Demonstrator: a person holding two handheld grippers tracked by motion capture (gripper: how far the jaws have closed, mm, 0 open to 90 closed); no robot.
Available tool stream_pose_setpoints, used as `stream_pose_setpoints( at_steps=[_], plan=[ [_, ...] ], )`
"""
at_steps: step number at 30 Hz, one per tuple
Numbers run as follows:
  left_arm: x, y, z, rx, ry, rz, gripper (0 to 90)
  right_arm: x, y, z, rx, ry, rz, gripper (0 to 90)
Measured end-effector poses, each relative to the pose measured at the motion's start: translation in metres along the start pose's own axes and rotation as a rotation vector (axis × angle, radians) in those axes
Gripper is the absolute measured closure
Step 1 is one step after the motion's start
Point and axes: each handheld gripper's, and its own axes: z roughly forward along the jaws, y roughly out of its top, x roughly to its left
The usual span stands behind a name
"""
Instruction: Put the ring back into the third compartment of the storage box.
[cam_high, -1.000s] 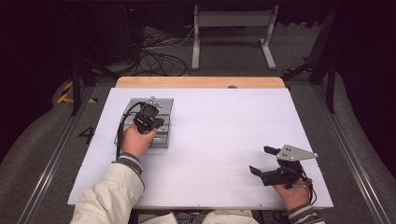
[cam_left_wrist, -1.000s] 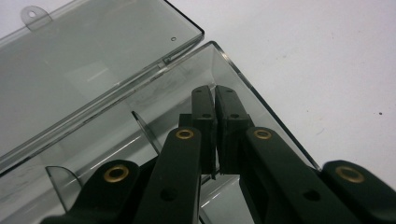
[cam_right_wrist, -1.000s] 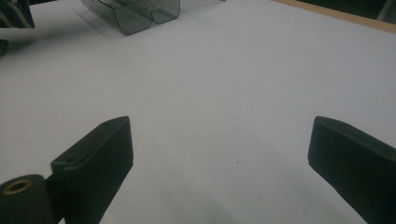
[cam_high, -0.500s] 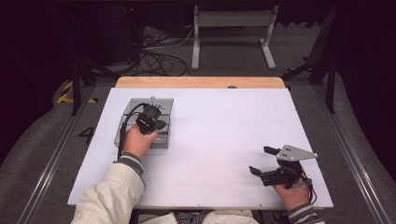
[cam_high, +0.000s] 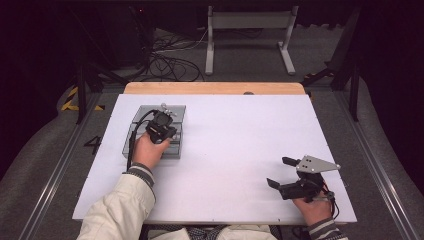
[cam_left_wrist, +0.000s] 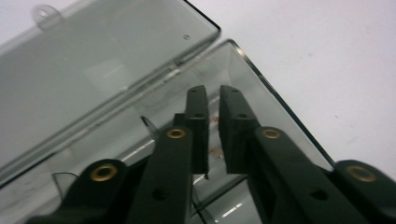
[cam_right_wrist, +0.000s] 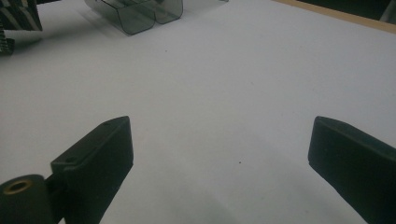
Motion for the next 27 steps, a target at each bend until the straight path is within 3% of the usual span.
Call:
stream_pose_setpoints(
  at_steps=[4,13,27],
  plan=[
    [0.001,0.0,-0.002,-0.022,0.014,0.003,74.6,0.0,0.0,0.0,-0.001,0.001,-0.002,6.9],
    [-0.003,0.001,-0.013,-0.069,-0.016,0.002,68.8,0.0,0.0,0.0,0.0,0.001,-0.002,6.9],
    [-0.014,-0.001,-0.05,-0.19,-0.053,0.019,55.2,0.0,0.0,0.0,-0.002,0.001,0.001,6.8]
  ],
)
